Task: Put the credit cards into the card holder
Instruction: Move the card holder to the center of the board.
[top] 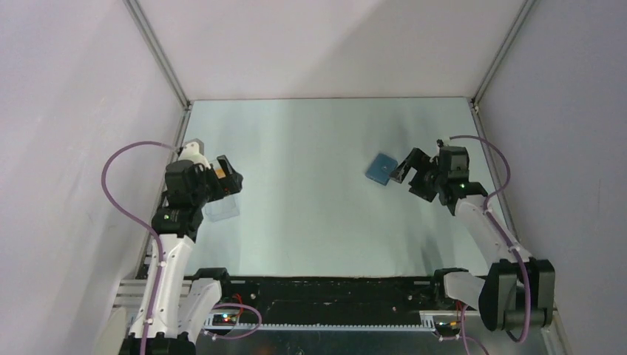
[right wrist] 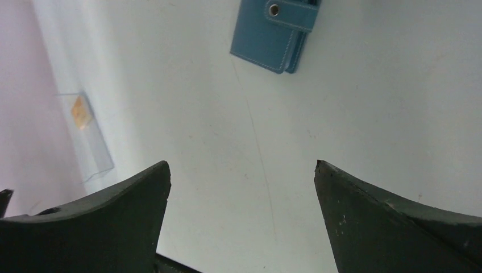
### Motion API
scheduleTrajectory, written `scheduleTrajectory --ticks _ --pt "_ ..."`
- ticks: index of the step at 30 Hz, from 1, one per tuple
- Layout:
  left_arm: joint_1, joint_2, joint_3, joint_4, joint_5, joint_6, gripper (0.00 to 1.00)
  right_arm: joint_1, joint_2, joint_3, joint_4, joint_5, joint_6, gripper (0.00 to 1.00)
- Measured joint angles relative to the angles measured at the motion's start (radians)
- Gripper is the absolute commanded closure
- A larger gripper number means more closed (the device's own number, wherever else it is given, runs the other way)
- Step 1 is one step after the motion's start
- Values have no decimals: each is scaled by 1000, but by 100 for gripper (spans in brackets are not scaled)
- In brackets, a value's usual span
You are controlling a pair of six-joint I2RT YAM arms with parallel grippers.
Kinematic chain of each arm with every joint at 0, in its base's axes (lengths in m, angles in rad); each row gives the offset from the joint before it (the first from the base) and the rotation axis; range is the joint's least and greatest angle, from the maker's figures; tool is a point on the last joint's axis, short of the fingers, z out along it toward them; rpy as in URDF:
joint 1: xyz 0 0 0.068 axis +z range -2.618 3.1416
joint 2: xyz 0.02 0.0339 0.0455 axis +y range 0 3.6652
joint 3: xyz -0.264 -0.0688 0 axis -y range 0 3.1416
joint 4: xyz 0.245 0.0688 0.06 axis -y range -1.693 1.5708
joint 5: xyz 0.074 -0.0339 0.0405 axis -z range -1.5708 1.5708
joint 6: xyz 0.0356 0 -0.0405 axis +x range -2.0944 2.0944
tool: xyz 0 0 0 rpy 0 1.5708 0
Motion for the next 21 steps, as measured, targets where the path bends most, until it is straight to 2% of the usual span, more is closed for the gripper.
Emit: scheduleTrajectory --ticks 5,16,21 --pt "0 -15 -57 52 45 35 0 47 164 132 -81 97 -52 0" --pt "0 6 -58 89 32 86 0 69 711 597 -242 229 -159 0" --pt "0 47 -58 87 21 95 0 93 929 815 -364 292 -196 14"
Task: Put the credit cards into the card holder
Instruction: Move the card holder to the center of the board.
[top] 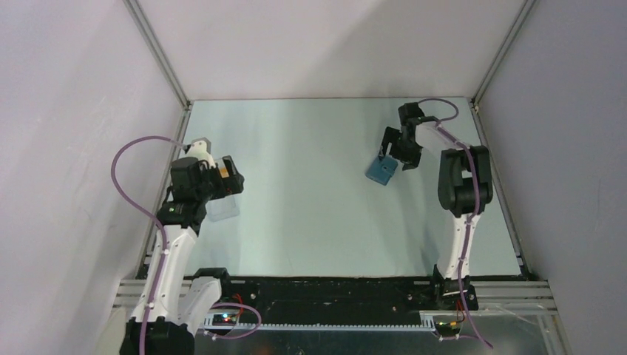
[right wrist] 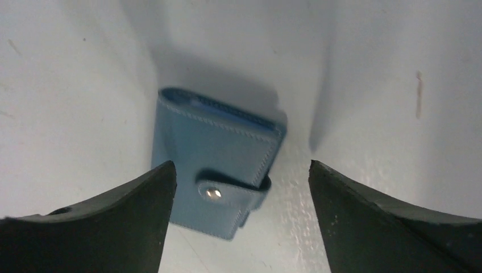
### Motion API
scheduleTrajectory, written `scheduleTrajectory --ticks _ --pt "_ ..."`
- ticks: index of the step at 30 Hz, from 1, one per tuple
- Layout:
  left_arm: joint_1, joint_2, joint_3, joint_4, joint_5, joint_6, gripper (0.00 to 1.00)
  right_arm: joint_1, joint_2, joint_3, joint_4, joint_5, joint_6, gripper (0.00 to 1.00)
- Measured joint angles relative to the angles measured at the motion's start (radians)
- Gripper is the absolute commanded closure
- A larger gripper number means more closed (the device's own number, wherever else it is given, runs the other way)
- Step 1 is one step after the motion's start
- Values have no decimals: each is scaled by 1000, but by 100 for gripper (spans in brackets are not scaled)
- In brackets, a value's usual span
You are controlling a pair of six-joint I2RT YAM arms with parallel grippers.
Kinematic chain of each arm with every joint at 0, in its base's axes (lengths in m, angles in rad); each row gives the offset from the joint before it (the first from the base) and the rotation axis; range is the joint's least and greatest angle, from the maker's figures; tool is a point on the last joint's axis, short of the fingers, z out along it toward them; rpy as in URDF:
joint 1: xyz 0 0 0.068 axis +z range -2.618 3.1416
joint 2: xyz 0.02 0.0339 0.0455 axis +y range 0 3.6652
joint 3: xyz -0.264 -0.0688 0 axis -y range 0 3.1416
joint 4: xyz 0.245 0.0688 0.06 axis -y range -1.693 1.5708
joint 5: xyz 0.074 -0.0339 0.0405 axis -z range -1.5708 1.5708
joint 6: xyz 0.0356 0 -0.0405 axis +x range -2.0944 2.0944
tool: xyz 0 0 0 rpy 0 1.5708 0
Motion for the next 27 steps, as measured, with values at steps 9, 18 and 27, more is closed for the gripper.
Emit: scheduleTrajectory --ticks 9,18,27 --pt "0 120 9 -54 -135 -2 0 93 112 159 -115 75 -63 50" --pt "0 320 74 -128 -222 -19 11 137 52 64 -89 48 -111 85" --pt "0 535 126 -151 -155 -43 50 142 -122 -188 -77 -26 -134 90"
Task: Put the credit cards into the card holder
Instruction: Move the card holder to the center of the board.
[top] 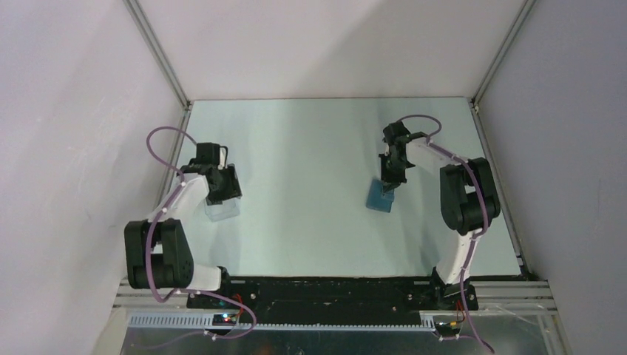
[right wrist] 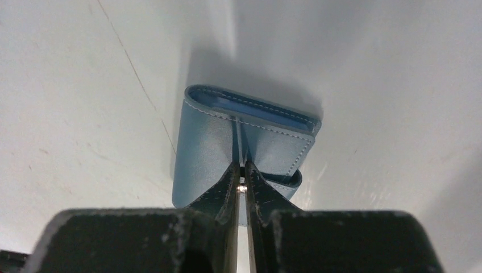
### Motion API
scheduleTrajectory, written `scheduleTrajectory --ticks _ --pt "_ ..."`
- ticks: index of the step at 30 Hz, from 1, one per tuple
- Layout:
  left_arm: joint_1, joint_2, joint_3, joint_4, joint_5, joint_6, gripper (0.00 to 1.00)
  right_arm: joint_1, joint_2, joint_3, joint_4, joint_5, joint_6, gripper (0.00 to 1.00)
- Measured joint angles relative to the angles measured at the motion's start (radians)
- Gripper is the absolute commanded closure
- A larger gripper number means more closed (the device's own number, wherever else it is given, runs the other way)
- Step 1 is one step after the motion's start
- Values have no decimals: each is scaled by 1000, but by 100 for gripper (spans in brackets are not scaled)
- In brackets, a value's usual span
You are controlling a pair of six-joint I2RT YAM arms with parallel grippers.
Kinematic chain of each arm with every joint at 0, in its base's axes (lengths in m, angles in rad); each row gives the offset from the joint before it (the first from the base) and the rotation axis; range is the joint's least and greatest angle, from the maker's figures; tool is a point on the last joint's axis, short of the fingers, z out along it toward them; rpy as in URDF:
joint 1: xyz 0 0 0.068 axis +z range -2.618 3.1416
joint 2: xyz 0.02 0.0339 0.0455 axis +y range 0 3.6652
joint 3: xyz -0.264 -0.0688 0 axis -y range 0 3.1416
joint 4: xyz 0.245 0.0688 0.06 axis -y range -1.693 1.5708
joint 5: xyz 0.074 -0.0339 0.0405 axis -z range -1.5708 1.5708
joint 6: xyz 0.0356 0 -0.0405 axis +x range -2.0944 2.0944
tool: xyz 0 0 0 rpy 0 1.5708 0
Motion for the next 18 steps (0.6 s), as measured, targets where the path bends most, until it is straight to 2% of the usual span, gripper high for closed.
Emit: scheduleTrajectory --ticks 2,3,5,6,7,11,18 --pt "0 41 19 -5 9 -6 69 6 -39 -48 -2 -12 0 90" --pt "-1 61 31 -7 16 -8 74 10 -59 -68 -3 -16 0 90" --pt "-5 109 58 -10 36 -5 93 19 -102 -110 -6 -29 2 90" --pt "-9 128 68 -10 44 -7 96 21 -126 -131 -8 -35 4 90" --pt "-17 148 80 -13 50 -2 99 24 -153 -153 -9 -39 8 89" --pt "-80 198 129 -32 41 -2 100 23 -271 -233 -13 -63 24 88" --pt "-311 302 288 -50 41 -7 100 3 -422 -320 -16 -87 47 81"
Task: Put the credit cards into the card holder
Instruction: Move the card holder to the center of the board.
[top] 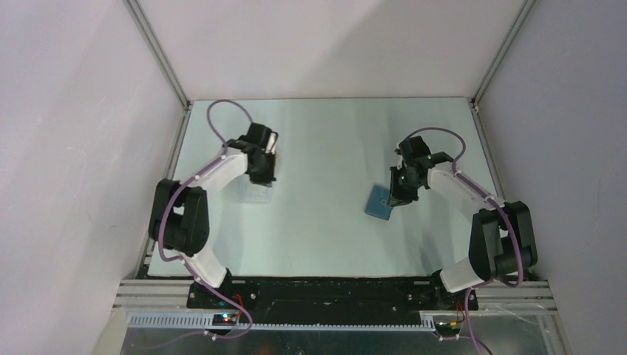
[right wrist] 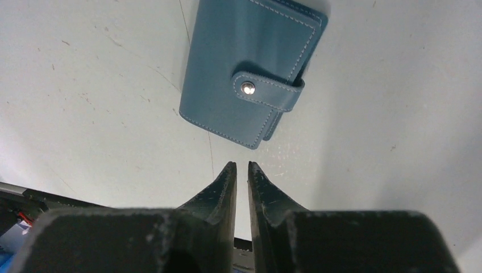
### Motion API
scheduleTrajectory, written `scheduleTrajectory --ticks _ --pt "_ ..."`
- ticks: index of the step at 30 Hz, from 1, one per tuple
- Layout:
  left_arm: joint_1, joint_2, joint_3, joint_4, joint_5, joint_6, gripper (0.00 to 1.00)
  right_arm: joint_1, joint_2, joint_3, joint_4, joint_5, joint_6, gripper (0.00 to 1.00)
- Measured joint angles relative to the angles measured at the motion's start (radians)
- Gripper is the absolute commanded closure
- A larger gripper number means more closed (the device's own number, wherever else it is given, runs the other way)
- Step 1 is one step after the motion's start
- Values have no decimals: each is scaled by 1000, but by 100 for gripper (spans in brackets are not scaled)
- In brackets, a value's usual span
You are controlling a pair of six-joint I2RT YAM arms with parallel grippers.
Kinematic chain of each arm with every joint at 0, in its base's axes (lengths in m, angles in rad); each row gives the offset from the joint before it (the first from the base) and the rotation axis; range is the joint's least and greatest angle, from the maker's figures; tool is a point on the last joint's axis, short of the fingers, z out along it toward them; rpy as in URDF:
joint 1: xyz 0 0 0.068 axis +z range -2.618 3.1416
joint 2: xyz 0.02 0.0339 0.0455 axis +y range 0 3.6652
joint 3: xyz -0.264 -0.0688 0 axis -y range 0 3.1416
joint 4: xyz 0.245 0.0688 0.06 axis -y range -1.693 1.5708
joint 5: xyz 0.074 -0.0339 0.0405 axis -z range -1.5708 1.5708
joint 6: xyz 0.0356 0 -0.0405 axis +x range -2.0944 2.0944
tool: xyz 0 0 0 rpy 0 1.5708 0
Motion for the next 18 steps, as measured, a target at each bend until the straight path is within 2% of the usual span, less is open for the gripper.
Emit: scheduleTrajectory --ticks 5,7,8,10,12,15,18 --pt "-130 93 142 -12 2 -3 99 -21 -21 -24 1 -11 13 48" --pt "-171 129 179 -11 -7 -4 81 -27 -23 -24 2 -12 14 38" --pt "-187 137 185 -11 -12 -5 60 -29 -24 -26 4 -11 15 36" --pt "-215 143 187 -19 -22 -14 38 -32 -28 -30 10 -9 19 29" --pt "-235 138 187 -27 -31 -24 29 -32 -29 -37 15 -5 22 24" --pt "-254 101 186 -37 -55 -37 26 -31 -26 -47 25 -2 27 20" --pt "-269 1 183 -42 -74 -62 26 -31 6 -48 47 -2 33 20"
